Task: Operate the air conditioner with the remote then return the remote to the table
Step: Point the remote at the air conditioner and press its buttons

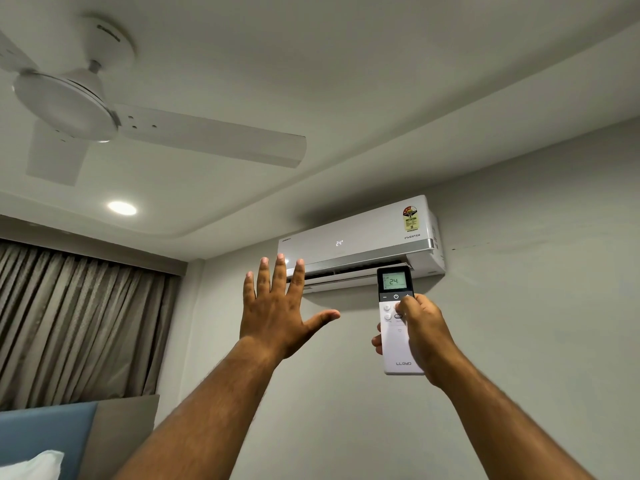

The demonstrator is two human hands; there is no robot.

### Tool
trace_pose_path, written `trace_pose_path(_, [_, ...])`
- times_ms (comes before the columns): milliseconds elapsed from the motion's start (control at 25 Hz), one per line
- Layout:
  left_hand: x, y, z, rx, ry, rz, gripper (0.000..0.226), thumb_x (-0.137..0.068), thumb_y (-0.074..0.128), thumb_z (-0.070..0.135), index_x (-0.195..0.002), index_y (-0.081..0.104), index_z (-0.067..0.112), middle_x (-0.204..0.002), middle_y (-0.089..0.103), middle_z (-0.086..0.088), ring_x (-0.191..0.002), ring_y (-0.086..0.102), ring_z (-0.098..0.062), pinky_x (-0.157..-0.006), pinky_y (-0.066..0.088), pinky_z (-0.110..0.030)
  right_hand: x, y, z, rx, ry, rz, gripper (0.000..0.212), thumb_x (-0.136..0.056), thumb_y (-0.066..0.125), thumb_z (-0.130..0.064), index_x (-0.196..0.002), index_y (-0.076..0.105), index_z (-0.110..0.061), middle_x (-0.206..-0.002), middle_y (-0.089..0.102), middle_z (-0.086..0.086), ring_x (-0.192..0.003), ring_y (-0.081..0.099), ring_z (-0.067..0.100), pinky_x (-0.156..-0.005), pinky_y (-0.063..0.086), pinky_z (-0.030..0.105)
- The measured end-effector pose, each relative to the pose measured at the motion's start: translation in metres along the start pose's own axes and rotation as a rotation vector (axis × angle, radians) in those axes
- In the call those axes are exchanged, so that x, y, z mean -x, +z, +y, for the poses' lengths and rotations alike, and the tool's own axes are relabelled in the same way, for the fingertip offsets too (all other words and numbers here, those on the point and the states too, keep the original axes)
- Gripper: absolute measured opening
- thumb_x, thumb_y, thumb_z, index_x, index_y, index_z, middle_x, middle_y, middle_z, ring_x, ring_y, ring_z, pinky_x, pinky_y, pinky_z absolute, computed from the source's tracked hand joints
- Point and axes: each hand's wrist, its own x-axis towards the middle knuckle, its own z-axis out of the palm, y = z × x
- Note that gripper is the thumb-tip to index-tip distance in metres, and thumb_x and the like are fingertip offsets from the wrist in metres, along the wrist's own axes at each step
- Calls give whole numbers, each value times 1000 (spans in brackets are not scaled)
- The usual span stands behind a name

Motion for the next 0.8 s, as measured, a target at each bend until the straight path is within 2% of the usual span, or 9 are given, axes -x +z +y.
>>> trace_pose_path(240, [3, 3, -1, 52, -18, -22, 105, -60, -1, 91, -137, -29, 27, -160, -16, -12, -147, -16, -34, -120, -2, -52, -1, -4, 1, 8, -13, -2, 10, -93, 44, -17, -91, 46, -8, -81, 63, 28, -52, 70, 36, -51, 58, 41])
trace_pose_path(800, [7, 4, 0, 35, -6, -33, 105, -60, -2, 91, -138, -29, 27, -160, -16, -11, -147, -15, -34, -119, -3, -52, 2, -11, 4, -21, -21, 2, 8, -92, 45, -15, -90, 50, -9, -76, 64, 26, -54, 70, 38, -51, 57, 39])
